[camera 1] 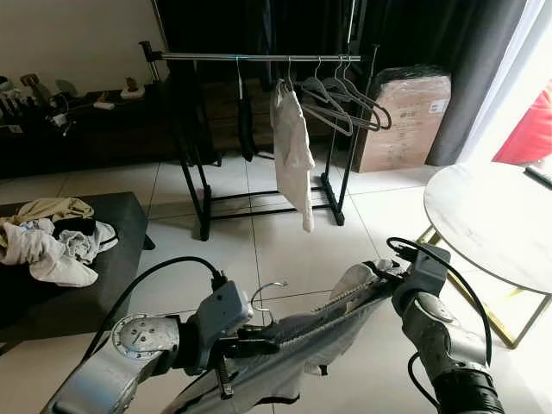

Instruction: Hang hanger

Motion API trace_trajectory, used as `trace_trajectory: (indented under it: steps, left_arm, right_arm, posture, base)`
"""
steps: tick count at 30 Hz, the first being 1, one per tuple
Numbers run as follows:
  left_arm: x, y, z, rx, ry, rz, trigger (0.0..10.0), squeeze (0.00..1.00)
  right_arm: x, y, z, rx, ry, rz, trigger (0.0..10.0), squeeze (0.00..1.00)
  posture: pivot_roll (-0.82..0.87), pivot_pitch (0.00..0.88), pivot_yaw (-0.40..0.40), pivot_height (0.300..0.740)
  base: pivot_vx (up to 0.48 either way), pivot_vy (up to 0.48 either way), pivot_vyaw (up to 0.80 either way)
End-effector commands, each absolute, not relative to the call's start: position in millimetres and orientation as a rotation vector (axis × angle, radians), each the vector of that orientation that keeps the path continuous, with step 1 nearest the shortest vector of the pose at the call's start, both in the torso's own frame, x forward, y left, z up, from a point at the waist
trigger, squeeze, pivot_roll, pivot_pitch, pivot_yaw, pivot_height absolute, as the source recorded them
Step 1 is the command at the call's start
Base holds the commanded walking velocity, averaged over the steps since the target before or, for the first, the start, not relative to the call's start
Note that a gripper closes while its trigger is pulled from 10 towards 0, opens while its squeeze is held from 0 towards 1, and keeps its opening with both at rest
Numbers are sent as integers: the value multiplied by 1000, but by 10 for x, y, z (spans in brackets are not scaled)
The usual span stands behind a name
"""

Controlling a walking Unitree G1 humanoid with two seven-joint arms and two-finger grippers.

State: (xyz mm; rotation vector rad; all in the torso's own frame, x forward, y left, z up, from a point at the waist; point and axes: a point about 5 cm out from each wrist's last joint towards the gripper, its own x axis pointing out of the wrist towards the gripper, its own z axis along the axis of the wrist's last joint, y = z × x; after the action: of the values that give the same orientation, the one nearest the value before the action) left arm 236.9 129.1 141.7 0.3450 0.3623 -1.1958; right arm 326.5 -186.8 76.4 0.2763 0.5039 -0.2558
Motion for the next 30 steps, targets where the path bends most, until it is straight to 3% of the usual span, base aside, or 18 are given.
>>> trace_trajectory:
  steps: [1, 11, 16, 23, 27, 30]
  left_arm:
    - [2421, 1412, 1409, 384, 369, -1125, 10000, 0]
    - [2480, 1495, 1428, 366, 353, -1025, 10000, 0]
    - [2381, 1496, 1513, 320, 332, -1104, 10000, 0]
    - [2082, 1629, 1480, 346, 433, -1292, 10000, 0]
    - [2100, 1719, 1404, 437, 515, -1255, 10000, 0]
    - [2166, 1692, 1386, 441, 478, -1212, 10000, 0]
  right_arm:
    - [3299, -2023, 865, 265, 452, -314, 0, 0]
    - [3274, -2016, 791, 318, 487, -320, 0, 0]
    - [3260, -2042, 750, 363, 504, -342, 0, 0]
    - [3252, -2098, 699, 448, 528, -359, 0, 0]
    - [3258, -2102, 705, 436, 522, -358, 0, 0]
    - [3262, -2081, 702, 445, 524, -349, 0, 0]
  posture:
    - [-53, 74, 16, 740]
    - [-49, 78, 12, 740]
    - [-49, 77, 9, 740]
    - [-42, 79, 10, 740]
    - [-39, 78, 11, 740]
    - [-43, 77, 11, 740]
  base:
    - [0, 0, 0]
    - [0, 0, 0]
    - [0, 0, 0]
    - [0, 0, 0]
    - [0, 0, 0]
    - [0, 0, 0]
